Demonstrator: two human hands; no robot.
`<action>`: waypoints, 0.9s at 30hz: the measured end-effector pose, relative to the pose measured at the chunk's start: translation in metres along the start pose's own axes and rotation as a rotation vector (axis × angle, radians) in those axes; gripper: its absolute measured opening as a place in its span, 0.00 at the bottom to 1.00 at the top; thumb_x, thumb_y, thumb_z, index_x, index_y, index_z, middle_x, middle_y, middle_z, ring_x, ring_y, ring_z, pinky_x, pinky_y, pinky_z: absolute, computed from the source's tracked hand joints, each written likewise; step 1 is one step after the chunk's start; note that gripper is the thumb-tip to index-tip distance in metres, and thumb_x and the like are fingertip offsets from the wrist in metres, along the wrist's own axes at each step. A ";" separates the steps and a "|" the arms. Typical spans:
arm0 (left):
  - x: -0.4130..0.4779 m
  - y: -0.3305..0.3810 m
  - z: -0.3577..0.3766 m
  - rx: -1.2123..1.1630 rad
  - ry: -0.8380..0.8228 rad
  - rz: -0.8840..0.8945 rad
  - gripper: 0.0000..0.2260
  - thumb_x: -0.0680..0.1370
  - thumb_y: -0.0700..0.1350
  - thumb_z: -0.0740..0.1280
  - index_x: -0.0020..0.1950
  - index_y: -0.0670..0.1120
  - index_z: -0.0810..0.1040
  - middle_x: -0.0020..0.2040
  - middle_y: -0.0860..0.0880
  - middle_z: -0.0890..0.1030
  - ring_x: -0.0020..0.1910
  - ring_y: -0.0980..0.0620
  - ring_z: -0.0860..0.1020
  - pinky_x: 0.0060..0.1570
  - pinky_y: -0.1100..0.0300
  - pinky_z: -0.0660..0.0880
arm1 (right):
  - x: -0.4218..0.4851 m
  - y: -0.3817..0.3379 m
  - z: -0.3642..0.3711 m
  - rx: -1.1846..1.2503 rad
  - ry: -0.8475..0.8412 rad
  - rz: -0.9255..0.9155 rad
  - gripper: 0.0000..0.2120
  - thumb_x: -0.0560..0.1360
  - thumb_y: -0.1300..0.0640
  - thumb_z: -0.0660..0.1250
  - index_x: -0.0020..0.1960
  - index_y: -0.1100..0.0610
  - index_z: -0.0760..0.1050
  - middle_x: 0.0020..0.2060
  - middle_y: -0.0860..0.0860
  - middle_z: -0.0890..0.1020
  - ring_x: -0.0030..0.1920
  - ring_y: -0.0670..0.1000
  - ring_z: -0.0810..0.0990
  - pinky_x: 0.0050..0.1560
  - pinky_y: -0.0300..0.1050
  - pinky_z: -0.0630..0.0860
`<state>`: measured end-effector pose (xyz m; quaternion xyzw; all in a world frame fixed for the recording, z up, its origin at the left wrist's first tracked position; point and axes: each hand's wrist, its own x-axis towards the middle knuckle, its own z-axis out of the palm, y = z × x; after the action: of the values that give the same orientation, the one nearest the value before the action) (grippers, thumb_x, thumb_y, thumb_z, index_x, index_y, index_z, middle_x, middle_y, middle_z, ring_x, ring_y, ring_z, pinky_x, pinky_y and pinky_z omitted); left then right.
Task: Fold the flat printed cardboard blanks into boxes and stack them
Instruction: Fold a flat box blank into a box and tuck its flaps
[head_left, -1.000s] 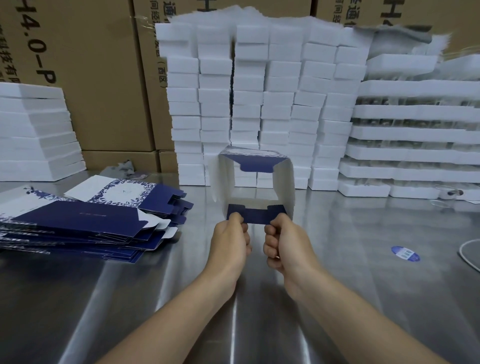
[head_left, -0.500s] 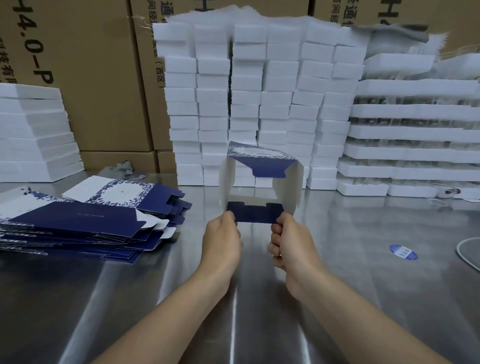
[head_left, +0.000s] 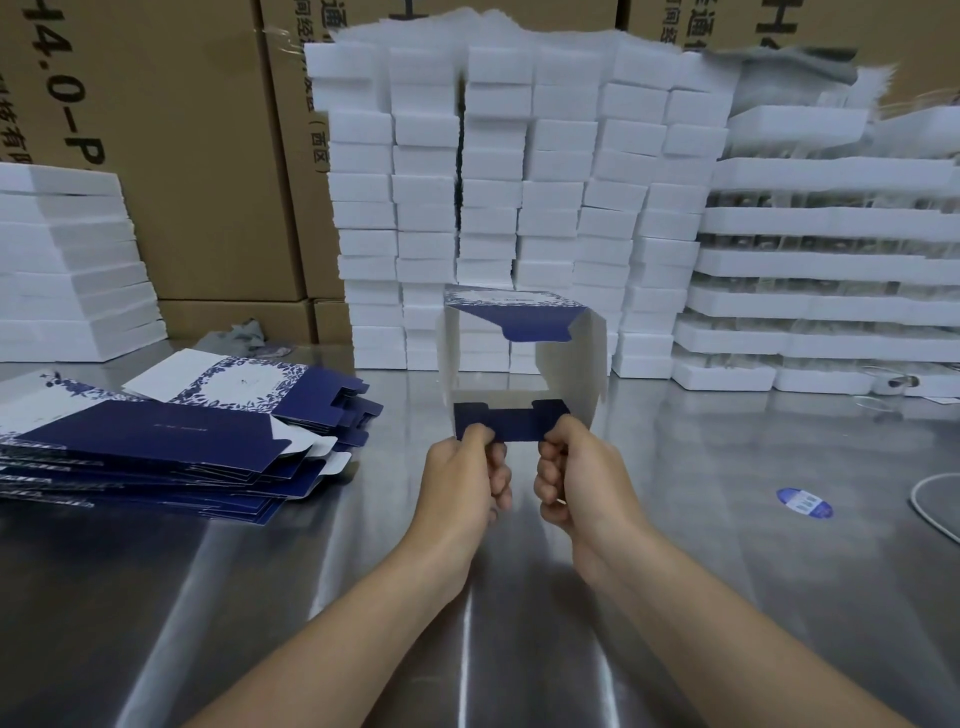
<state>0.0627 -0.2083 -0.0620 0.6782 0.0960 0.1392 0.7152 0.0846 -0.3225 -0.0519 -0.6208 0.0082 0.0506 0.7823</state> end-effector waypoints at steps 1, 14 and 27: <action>-0.001 0.001 0.001 -0.023 -0.012 -0.018 0.16 0.83 0.44 0.57 0.36 0.47 0.70 0.27 0.50 0.70 0.25 0.53 0.69 0.23 0.65 0.64 | -0.001 0.000 0.001 -0.003 -0.010 0.000 0.11 0.77 0.57 0.62 0.36 0.54 0.70 0.27 0.49 0.69 0.24 0.48 0.65 0.23 0.38 0.63; -0.008 0.004 0.002 0.019 -0.099 -0.046 0.17 0.82 0.47 0.59 0.32 0.49 0.68 0.27 0.50 0.69 0.27 0.53 0.68 0.32 0.58 0.64 | -0.009 0.002 0.007 -0.031 -0.093 0.030 0.14 0.77 0.58 0.60 0.33 0.54 0.70 0.26 0.50 0.69 0.24 0.47 0.64 0.25 0.39 0.62; -0.015 0.005 0.004 0.050 -0.110 -0.066 0.23 0.83 0.44 0.58 0.27 0.49 0.71 0.25 0.50 0.71 0.25 0.54 0.67 0.27 0.62 0.65 | -0.010 0.003 0.006 -0.117 -0.101 0.058 0.16 0.78 0.57 0.63 0.32 0.55 0.71 0.25 0.51 0.70 0.23 0.46 0.65 0.24 0.38 0.63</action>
<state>0.0497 -0.2172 -0.0578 0.6990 0.0822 0.0757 0.7063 0.0739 -0.3164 -0.0522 -0.6617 -0.0163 0.1047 0.7422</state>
